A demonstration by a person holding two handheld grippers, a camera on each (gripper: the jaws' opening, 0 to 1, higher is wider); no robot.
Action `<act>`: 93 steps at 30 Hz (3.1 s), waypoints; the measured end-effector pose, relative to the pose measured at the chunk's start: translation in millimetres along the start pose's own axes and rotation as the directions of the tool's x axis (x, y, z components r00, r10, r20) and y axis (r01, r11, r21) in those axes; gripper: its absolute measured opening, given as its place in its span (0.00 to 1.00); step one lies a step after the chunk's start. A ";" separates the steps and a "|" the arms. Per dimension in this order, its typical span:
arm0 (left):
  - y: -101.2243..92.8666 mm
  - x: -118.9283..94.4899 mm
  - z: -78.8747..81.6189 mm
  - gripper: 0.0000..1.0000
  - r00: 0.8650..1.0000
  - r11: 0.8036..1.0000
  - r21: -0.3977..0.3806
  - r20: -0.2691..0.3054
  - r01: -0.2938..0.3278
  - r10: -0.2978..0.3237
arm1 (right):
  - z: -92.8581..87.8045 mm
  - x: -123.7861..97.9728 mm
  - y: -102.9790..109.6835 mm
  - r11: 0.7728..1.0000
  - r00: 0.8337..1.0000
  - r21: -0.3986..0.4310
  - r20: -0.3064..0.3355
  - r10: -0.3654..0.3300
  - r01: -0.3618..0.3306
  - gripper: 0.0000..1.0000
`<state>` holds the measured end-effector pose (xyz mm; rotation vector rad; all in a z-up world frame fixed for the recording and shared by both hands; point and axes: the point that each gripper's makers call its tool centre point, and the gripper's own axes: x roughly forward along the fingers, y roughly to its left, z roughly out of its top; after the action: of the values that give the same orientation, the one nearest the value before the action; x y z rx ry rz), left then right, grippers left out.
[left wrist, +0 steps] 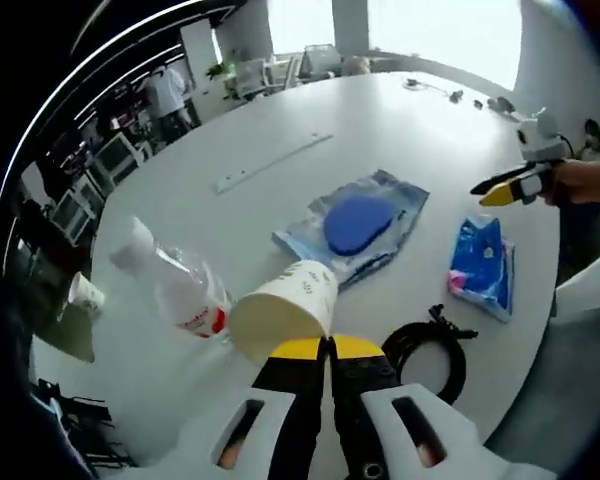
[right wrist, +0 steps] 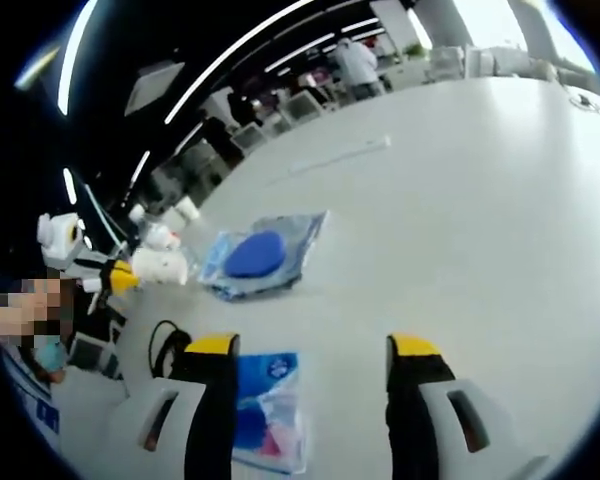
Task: Arrange the tabletop items into an orderly group along one side of the table until the central work area is clear of visible clutter.
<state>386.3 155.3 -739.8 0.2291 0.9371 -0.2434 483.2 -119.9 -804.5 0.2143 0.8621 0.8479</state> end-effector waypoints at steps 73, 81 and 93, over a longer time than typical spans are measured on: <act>20.2 46.8 31.2 0.00 0.818 0.881 0.456 -0.550 0.127 0.167 | 3.8 -36.5 -16.1 0.965 0.961 0.227 0.268 0.069 -0.133 0.53; 21.6 51.7 28.4 0.00 0.816 0.890 0.436 -0.558 0.132 0.152 | 3.1 -35.6 -16.2 0.964 0.961 0.230 0.266 0.071 -0.134 0.53; 17.2 53.4 21.3 0.00 0.800 0.894 0.420 -0.585 0.156 0.135 | -12.2 -36.7 -16.3 0.969 0.970 0.218 0.236 0.065 -0.117 0.53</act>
<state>438.2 159.6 -769.7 0.7699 1.5177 -0.4127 470.3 -159.5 -799.0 0.5490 0.7382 0.7904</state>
